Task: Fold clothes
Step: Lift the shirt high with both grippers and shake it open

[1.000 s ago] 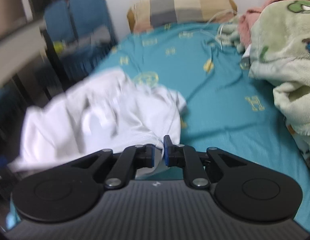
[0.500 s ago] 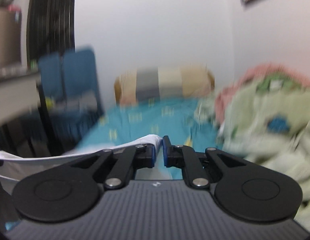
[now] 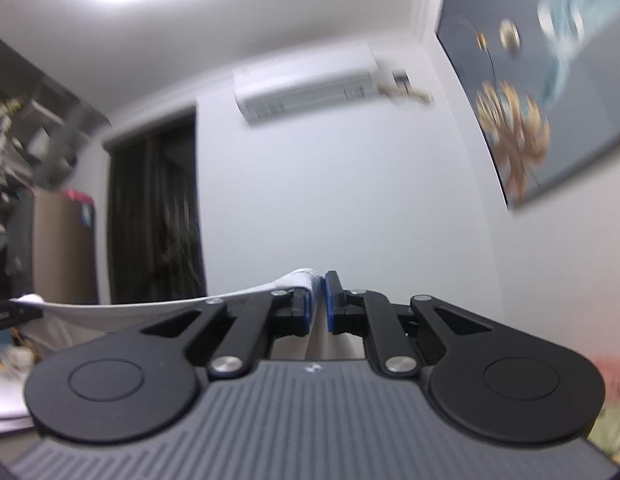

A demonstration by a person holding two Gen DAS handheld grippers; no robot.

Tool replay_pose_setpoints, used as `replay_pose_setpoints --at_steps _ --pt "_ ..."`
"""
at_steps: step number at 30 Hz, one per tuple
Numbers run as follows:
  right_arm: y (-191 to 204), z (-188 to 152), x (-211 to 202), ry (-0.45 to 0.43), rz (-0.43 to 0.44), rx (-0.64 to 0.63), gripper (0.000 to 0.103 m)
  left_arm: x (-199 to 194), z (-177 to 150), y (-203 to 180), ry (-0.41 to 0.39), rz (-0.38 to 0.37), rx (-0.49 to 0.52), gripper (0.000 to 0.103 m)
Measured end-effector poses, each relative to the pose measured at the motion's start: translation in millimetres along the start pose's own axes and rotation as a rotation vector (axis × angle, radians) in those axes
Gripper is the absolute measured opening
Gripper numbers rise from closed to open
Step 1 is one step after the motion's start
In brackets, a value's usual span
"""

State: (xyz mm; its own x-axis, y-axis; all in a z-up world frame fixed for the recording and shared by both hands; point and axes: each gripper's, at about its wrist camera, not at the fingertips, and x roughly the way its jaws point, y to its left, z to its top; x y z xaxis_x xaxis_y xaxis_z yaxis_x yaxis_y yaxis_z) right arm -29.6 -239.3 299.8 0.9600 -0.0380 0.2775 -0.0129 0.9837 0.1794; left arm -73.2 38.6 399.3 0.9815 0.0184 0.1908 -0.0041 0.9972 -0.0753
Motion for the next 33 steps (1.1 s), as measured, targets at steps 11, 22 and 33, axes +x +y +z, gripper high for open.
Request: replay_pose_setpoints --at_steps 11,22,33 --pt "7 135 -57 -0.099 0.036 -0.044 0.010 -62 116 -33 -0.040 -0.092 0.046 0.004" --pt "-19 30 47 0.118 -0.074 -0.073 0.010 128 -37 -61 0.159 -0.064 0.109 0.007" --pt "-91 -238 265 0.412 -0.204 -0.039 0.010 375 -357 -96 0.420 -0.012 0.145 0.014"
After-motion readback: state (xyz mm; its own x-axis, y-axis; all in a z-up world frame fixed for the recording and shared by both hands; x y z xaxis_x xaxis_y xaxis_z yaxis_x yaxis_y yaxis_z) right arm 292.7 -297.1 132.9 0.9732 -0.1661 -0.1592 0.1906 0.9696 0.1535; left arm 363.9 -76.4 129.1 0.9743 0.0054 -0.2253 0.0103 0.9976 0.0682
